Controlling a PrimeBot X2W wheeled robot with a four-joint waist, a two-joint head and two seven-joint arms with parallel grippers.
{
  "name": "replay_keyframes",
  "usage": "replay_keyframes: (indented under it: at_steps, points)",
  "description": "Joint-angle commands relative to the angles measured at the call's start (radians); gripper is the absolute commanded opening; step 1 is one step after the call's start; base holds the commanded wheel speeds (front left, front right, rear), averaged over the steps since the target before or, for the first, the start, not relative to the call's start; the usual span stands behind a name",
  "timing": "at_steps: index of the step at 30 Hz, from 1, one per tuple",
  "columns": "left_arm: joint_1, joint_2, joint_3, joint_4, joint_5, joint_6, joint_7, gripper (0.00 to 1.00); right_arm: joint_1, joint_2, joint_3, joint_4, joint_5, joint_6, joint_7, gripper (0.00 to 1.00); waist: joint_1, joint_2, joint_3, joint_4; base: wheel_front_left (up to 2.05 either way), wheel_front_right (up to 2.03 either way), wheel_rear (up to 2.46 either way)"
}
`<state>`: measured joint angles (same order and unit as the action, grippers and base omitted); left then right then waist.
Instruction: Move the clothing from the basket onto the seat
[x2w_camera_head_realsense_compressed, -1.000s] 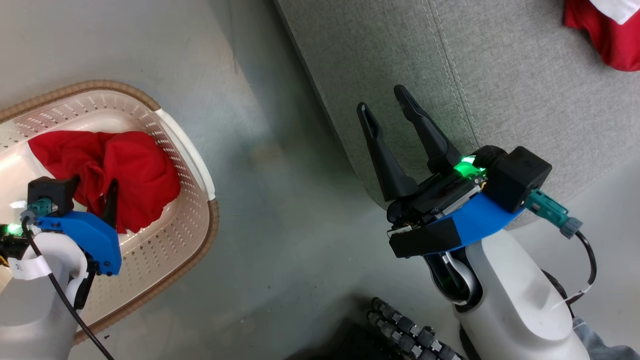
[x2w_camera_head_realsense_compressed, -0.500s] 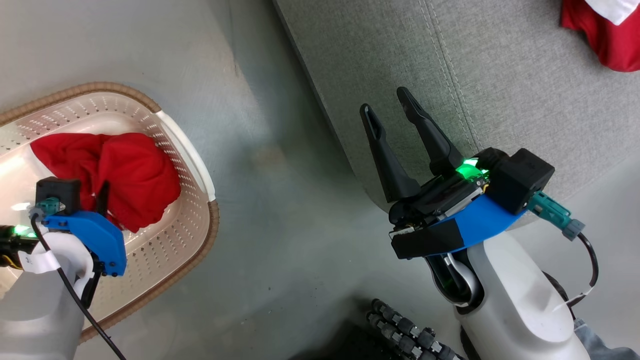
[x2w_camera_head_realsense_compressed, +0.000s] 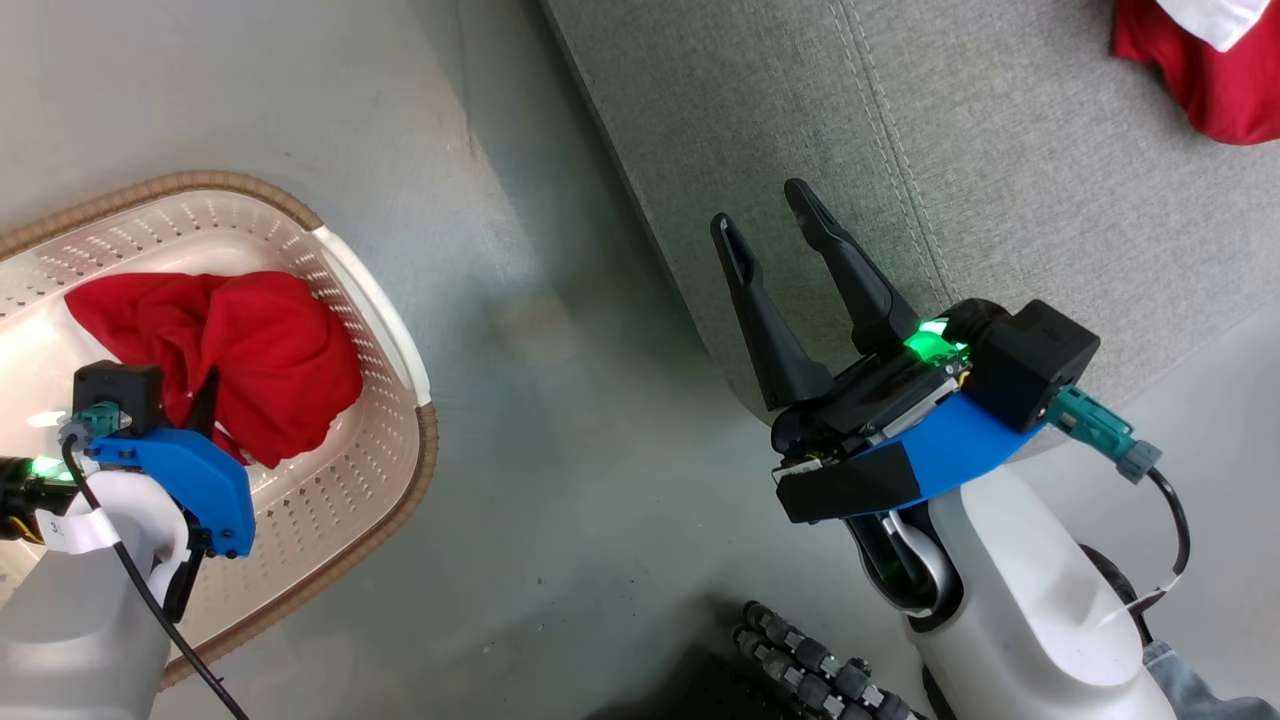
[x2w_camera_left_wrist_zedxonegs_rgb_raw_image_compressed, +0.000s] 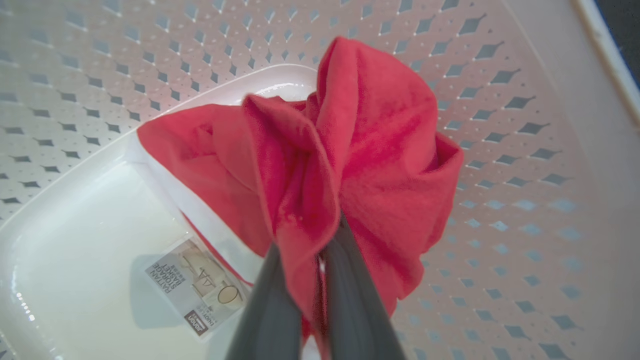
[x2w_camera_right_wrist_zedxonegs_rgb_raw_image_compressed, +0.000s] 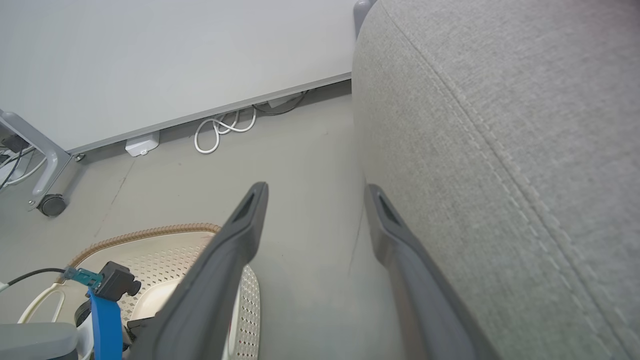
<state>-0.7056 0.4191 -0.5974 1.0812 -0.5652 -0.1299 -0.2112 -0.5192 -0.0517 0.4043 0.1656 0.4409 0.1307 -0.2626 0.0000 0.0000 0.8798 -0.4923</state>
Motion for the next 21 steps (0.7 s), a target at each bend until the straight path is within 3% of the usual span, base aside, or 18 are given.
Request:
replay_keyframes:
  at_steps: [1, 12, 21]
  points:
    - [-0.021, 0.005, -0.008, 0.003, -0.008, -0.001, -0.008, 0.00, -0.001, 0.002, 0.001, 0.001, -0.005, 0.000, -0.003, 1.00, 0.0000, 0.0000, -0.003, -0.001, 0.00, 0.00, 0.00]
    - [-0.005, -0.005, -0.019, 0.022, -0.046, -0.001, -0.030, 0.00, -0.022, 0.002, 0.020, 0.015, -0.004, 0.000, -0.003, 1.00, 0.0000, 0.0000, -0.035, -0.006, 0.00, 0.00, 0.00]
    - [0.019, -0.058, -0.050, 0.024, -0.072, -0.001, -0.044, 0.00, -0.012, 0.002, -0.013, 0.040, -0.042, 0.000, -0.003, 1.00, 0.0000, 0.0000, -0.143, 0.050, 0.00, 0.00, 0.00]
